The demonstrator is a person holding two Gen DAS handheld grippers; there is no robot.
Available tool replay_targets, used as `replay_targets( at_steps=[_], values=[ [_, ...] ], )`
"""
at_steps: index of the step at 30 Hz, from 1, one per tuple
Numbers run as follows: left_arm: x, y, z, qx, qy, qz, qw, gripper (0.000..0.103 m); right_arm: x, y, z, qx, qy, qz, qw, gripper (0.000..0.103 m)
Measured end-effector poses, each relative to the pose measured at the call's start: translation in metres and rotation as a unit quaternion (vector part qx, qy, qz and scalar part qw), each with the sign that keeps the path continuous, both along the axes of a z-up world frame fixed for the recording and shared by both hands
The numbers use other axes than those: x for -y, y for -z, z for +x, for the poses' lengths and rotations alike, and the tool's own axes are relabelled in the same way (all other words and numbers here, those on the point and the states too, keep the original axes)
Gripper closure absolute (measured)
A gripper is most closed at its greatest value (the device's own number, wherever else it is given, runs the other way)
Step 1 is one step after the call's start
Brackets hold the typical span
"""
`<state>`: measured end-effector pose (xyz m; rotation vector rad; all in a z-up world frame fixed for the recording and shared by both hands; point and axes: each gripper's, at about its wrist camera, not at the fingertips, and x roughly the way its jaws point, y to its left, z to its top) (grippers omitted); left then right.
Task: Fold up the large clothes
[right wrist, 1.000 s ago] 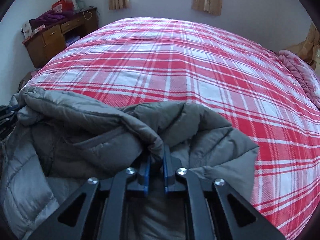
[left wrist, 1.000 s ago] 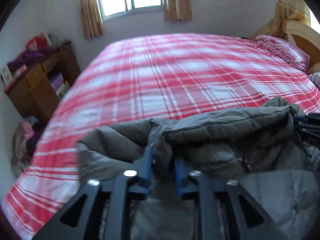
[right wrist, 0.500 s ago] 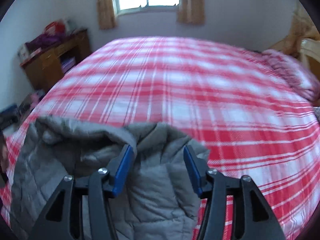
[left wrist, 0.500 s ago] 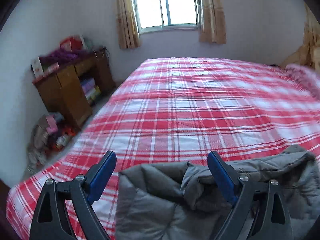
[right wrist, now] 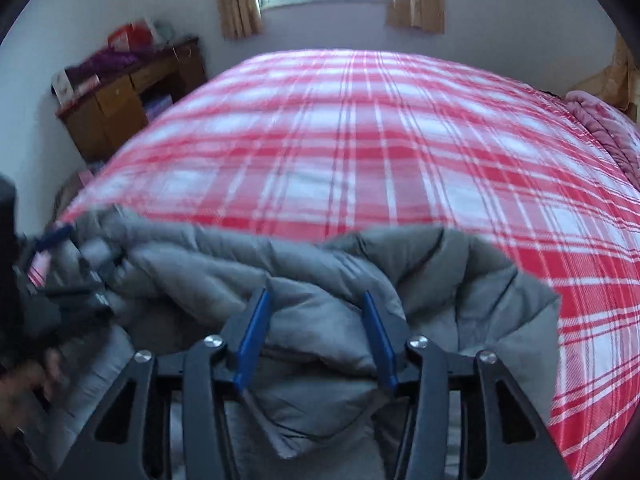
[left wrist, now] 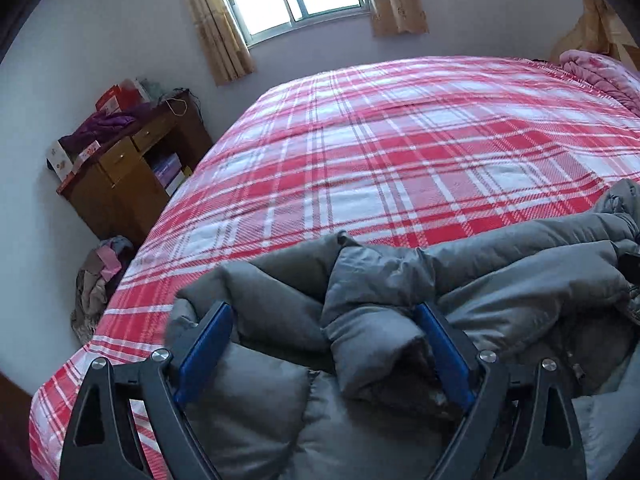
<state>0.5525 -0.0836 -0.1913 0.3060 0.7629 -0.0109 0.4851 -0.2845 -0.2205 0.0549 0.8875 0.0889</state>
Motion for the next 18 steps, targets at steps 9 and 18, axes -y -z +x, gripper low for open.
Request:
replay_targets(
  at_steps=[9,18],
  values=[
    [-0.002,0.016,0.009,-0.017,-0.008,-0.02,0.9996,0.006,0.006,0.023,0.003,-0.001,0.003,-0.015,1.0,0.055],
    [0.002,0.019,0.009,-0.016,-0.012,-0.005,0.9998,0.005,0.002,0.029,0.009,0.0,0.007,-0.027,1.0,0.055]
  ],
)
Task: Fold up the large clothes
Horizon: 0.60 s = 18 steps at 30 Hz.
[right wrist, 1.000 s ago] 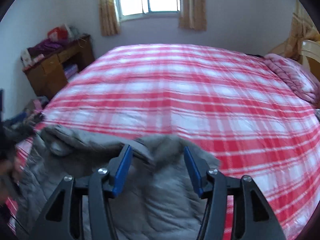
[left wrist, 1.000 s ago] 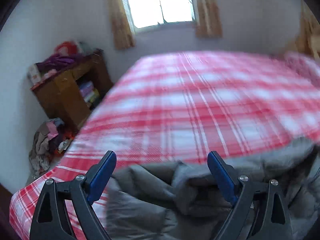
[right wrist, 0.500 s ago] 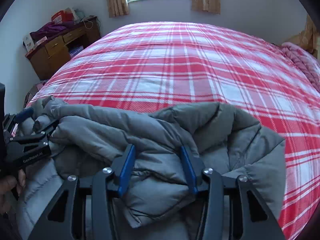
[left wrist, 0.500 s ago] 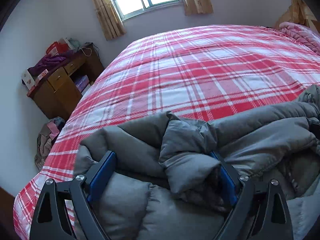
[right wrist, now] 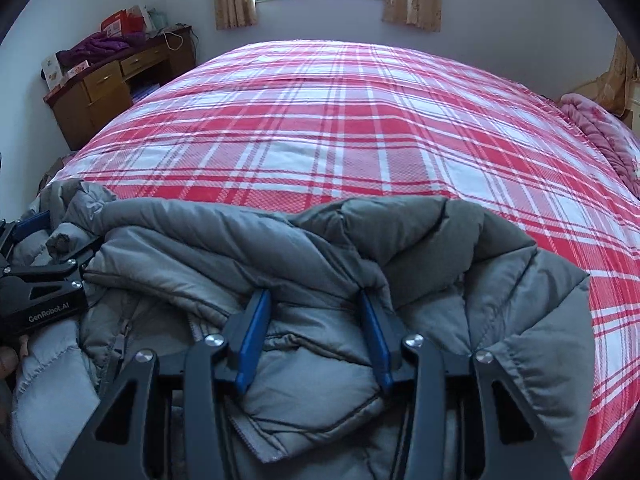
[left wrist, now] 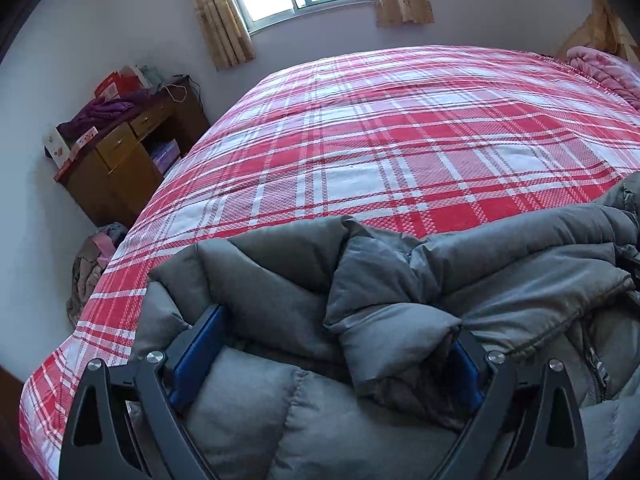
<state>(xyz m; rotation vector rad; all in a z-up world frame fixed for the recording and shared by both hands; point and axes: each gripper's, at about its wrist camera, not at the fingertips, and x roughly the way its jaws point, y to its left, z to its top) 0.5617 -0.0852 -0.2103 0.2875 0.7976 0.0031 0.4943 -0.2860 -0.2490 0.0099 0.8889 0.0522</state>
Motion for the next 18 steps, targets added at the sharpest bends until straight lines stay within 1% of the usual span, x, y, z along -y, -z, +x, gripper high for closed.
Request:
replay_targets(
  at_steps=[4,6,7,8,9,10,11,12,13,14,15,16,18],
  values=[
    [0.002,-0.003,0.001,-0.001,-0.002,0.009,1.0,0.005,-0.001,0.002,0.0,0.001,0.0,-0.005,1.0,0.055],
    [0.003,-0.018,-0.002,0.005,-0.008,0.02,0.9998,0.005,-0.003,0.001,0.001,-0.002,-0.001,-0.012,1.0,0.055],
    [0.002,-0.033,-0.008,0.02,-0.012,0.018,0.9996,0.005,-0.003,-0.002,0.0,-0.005,-0.003,-0.015,1.0,0.055],
    [0.001,-0.045,-0.012,0.032,-0.012,0.009,0.9994,0.005,-0.001,-0.007,-0.001,-0.007,-0.003,-0.01,1.0,0.055],
    [0.0,-0.061,-0.017,0.045,-0.008,-0.014,0.9989,0.005,0.002,-0.012,-0.004,-0.006,0.001,0.002,1.0,0.055],
    [0.001,-0.075,-0.021,0.056,-0.002,-0.039,0.9976,0.005,0.006,-0.023,-0.011,0.01,0.006,0.02,1.0,0.055],
    [0.003,-0.083,-0.022,0.062,0.001,-0.055,0.9965,0.005,0.009,-0.035,-0.018,0.036,0.011,0.027,0.999,0.055],
    [0.007,-0.086,-0.022,0.062,0.004,-0.067,0.9958,0.005,0.01,-0.042,-0.023,0.053,0.016,0.023,0.998,0.055],
    [0.013,-0.085,-0.019,0.054,0.009,-0.074,0.9958,0.005,0.011,-0.049,-0.026,0.067,0.023,0.019,0.997,0.055],
    [0.023,-0.078,-0.015,0.042,0.016,-0.069,0.9966,0.005,0.011,-0.051,-0.025,0.07,0.026,0.02,0.997,0.055],
    [0.032,-0.066,-0.01,0.027,0.018,-0.056,0.9979,0.005,0.01,-0.05,-0.023,0.068,0.028,0.02,0.997,0.055],
    [0.04,-0.05,-0.003,0.006,0.015,-0.04,0.9991,0.005,0.009,-0.046,-0.018,0.06,0.031,0.017,0.998,0.055],
    [0.045,-0.023,0.004,-0.027,0.007,-0.032,0.9991,0.005,0.008,-0.03,-0.01,0.036,0.032,0.018,0.999,0.055]
  ],
)
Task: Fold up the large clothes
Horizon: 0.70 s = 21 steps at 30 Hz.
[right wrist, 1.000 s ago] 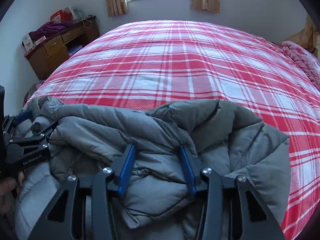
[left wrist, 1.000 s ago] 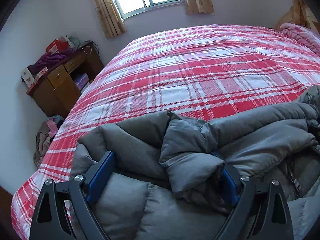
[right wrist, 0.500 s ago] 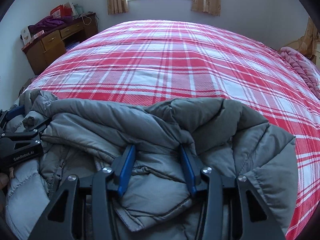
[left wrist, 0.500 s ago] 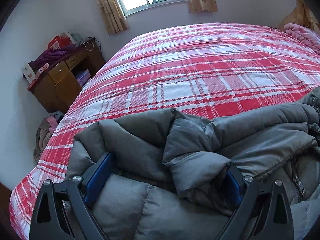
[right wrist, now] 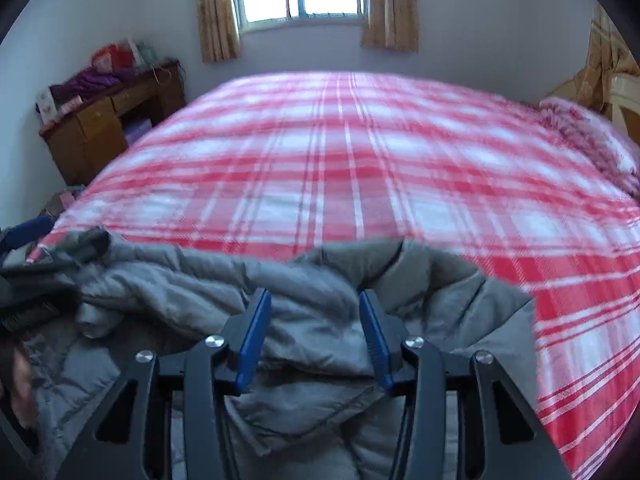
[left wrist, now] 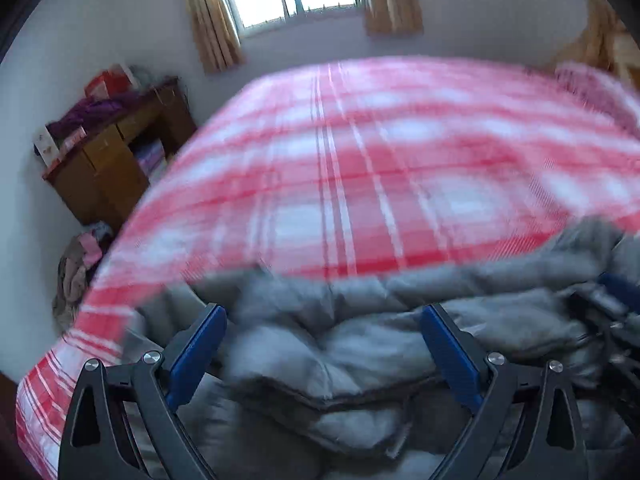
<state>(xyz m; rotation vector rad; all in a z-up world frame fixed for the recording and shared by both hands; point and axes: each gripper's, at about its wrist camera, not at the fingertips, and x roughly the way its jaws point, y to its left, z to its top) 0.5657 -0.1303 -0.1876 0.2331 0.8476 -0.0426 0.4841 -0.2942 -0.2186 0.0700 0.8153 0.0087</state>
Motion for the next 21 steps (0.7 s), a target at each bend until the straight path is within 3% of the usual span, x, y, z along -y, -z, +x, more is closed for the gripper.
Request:
replay_targets(
  at_steps=[4,21],
  values=[
    [-0.006,0.016,0.002,-0.003,-0.006,-0.027,0.9996,0.004,-0.001,0.022,0.002,-0.021,-0.012,0.001,1.0,0.055],
    [-0.009,0.026,0.006,-0.005,-0.012,-0.037,0.9992,0.001,-0.003,0.033,0.007,-0.025,-0.008,-0.005,1.0,0.055]
  ],
)
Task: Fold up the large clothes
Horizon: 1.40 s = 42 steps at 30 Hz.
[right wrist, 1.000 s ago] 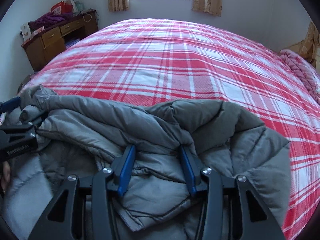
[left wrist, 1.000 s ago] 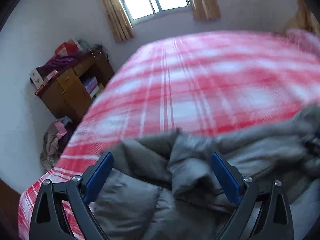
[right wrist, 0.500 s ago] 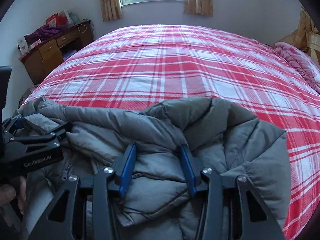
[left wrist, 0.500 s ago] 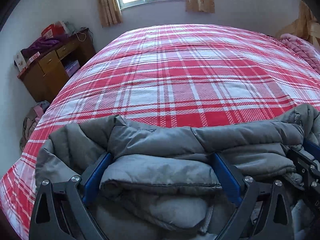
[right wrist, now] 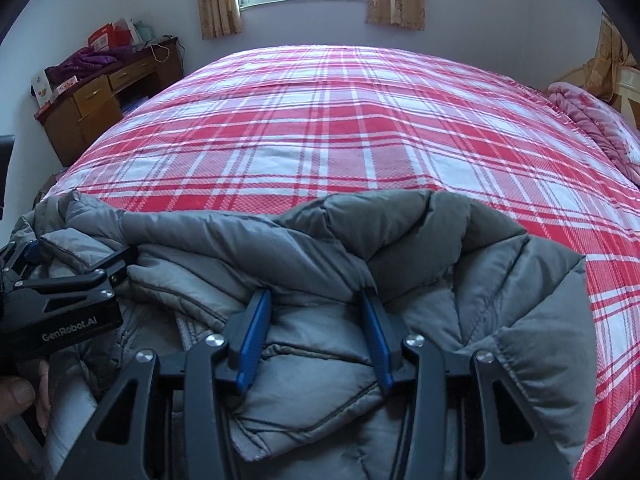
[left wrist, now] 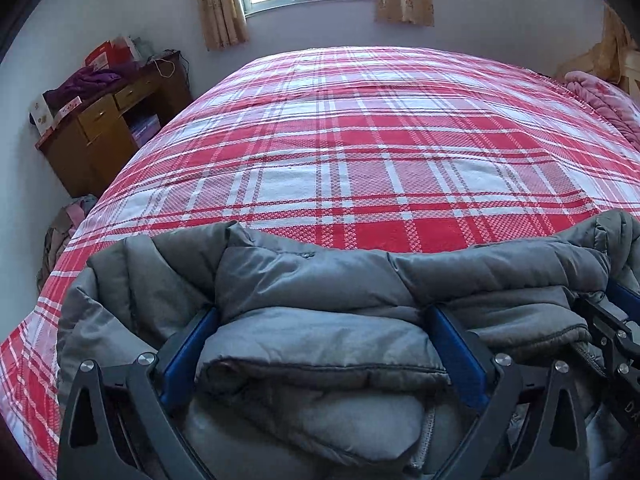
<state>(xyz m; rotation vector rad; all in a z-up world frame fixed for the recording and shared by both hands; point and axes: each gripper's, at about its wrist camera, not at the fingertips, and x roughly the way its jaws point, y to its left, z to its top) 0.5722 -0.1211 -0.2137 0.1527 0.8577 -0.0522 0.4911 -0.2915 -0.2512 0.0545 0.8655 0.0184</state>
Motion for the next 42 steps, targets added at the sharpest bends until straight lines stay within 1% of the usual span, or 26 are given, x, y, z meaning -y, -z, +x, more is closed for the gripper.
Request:
replay_targets(
  at_steps=[18,22,24,26,27,28,29,30,31,32,33,34,36,37,39,41,42],
  values=[
    [0.0,0.002,0.001,-0.003,0.0,-0.003,1.0,0.001,-0.002,0.002,0.001,-0.004,0.0,-0.012,1.0,0.055],
    [0.001,0.003,0.001,-0.002,0.0,0.002,1.0,0.001,-0.004,0.002,0.002,-0.005,0.0,-0.014,1.0,0.055],
    [0.004,0.003,0.002,-0.002,0.0,0.012,0.9999,0.001,-0.005,0.003,0.003,-0.006,0.0,-0.018,1.0,0.055],
    [0.004,-0.005,0.006,-0.008,0.007,0.02,0.9998,0.001,-0.007,0.002,0.004,-0.01,-0.004,-0.027,1.0,0.054],
    [0.001,-0.017,0.004,0.0,0.001,0.03,0.9995,0.001,-0.007,0.0,0.006,-0.014,-0.007,-0.027,1.0,0.053],
    [-0.004,-0.03,0.0,0.014,-0.006,0.03,0.9994,0.001,-0.004,-0.004,0.007,-0.022,-0.013,-0.027,0.999,0.049],
    [-0.012,-0.046,-0.009,0.029,-0.002,0.015,0.9995,0.001,0.001,-0.012,0.003,-0.025,-0.009,-0.029,0.999,0.04],
    [-0.021,-0.062,-0.02,0.035,0.007,0.003,0.9993,0.001,0.006,-0.019,-0.003,-0.02,-0.001,-0.027,0.999,0.036],
    [-0.03,-0.074,-0.033,0.041,0.009,0.004,0.9991,0.001,0.014,-0.029,-0.014,-0.008,0.002,-0.02,1.0,0.028],
    [-0.038,-0.081,-0.046,0.044,0.009,0.008,0.999,0.001,0.023,-0.04,-0.031,0.002,-0.001,-0.012,1.0,0.026],
    [-0.048,-0.086,-0.06,0.044,0.013,0.012,0.9989,0.001,0.029,-0.045,-0.043,0.004,-0.002,-0.012,1.0,0.026],
    [-0.062,-0.09,-0.081,0.048,0.015,0.023,0.9985,0.001,0.037,-0.049,-0.06,0.002,-0.006,-0.013,1.0,0.026],
    [-0.085,-0.088,-0.117,0.046,0.011,0.045,0.9978,0.001,0.053,-0.05,-0.096,-0.005,-0.01,-0.006,1.0,0.026],
    [-0.099,-0.084,-0.139,0.041,0.009,0.052,0.9977,0.001,0.063,-0.047,-0.12,-0.011,-0.009,-0.001,1.0,0.026],
    [-0.123,-0.073,-0.176,0.027,0.005,0.052,0.9983,0.001,0.076,-0.039,-0.159,-0.026,-0.002,0.007,1.0,0.026],
    [-0.146,-0.057,-0.219,0.003,0.004,0.043,0.999,0.001,0.089,-0.028,-0.206,-0.039,0.005,0.02,0.999,0.026],
    [-0.153,-0.052,-0.234,-0.006,0.001,0.041,0.9991,0.001,0.094,-0.025,-0.221,-0.041,0.007,0.022,0.999,0.026]
  ],
)
